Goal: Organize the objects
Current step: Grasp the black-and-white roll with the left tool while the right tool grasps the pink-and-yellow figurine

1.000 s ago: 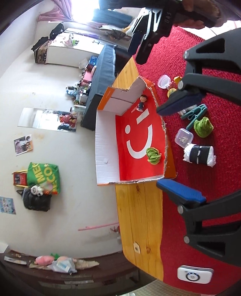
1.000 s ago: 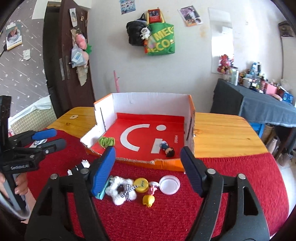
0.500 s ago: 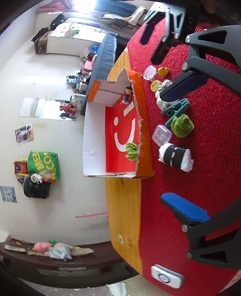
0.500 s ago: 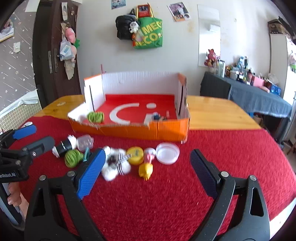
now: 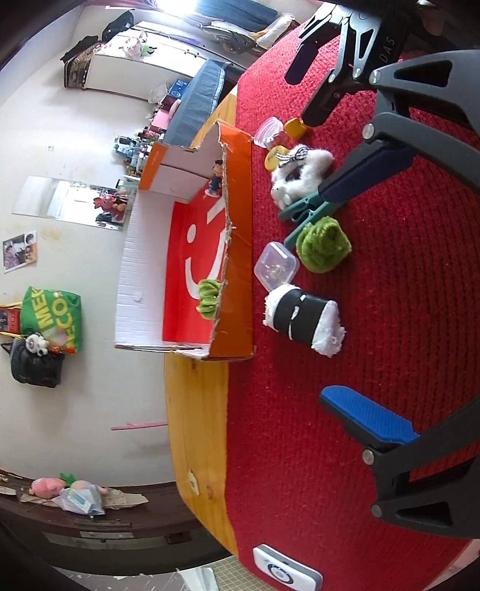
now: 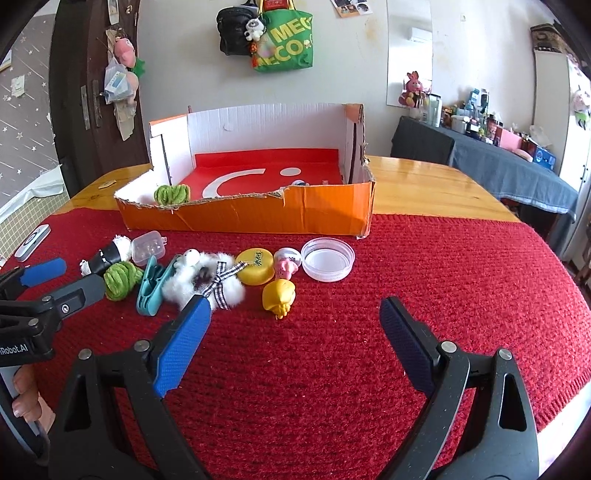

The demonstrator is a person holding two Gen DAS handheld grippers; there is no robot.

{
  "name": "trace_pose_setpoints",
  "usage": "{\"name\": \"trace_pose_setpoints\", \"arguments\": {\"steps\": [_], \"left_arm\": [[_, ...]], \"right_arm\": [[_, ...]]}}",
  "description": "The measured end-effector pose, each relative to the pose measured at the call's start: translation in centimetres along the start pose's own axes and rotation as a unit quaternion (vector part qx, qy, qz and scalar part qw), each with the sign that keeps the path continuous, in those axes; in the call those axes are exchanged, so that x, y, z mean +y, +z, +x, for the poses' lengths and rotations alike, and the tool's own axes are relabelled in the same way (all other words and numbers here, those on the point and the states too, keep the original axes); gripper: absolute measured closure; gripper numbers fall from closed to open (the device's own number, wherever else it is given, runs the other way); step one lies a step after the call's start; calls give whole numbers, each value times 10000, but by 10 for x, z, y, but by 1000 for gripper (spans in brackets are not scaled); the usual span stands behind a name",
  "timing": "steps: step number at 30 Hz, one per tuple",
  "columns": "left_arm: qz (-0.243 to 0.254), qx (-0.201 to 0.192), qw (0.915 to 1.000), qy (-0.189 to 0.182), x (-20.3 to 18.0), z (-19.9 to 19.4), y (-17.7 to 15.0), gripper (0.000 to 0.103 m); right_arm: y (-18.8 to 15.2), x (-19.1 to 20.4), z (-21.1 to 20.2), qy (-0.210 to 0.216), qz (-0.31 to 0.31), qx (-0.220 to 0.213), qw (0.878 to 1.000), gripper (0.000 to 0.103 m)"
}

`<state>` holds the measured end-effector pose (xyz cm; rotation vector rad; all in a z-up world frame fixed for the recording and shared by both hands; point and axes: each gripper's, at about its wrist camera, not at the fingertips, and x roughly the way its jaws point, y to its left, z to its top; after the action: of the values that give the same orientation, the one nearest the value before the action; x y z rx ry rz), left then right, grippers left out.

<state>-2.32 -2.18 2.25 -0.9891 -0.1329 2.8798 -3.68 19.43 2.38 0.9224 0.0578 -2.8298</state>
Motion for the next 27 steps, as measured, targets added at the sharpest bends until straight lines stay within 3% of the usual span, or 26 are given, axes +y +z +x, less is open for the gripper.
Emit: {"name": "trace_pose_setpoints", "arguments": {"steps": [20, 27], "left_arm": [[-7, 712, 9974, 94, 27, 16, 25, 3], [327, 1002, 9944, 23, 37, 26, 36, 3]], "right_arm": [[26, -3, 10, 104, -66, 417, 9991, 9], [31, -8, 26, 41, -33, 657, 9978, 11]]}}
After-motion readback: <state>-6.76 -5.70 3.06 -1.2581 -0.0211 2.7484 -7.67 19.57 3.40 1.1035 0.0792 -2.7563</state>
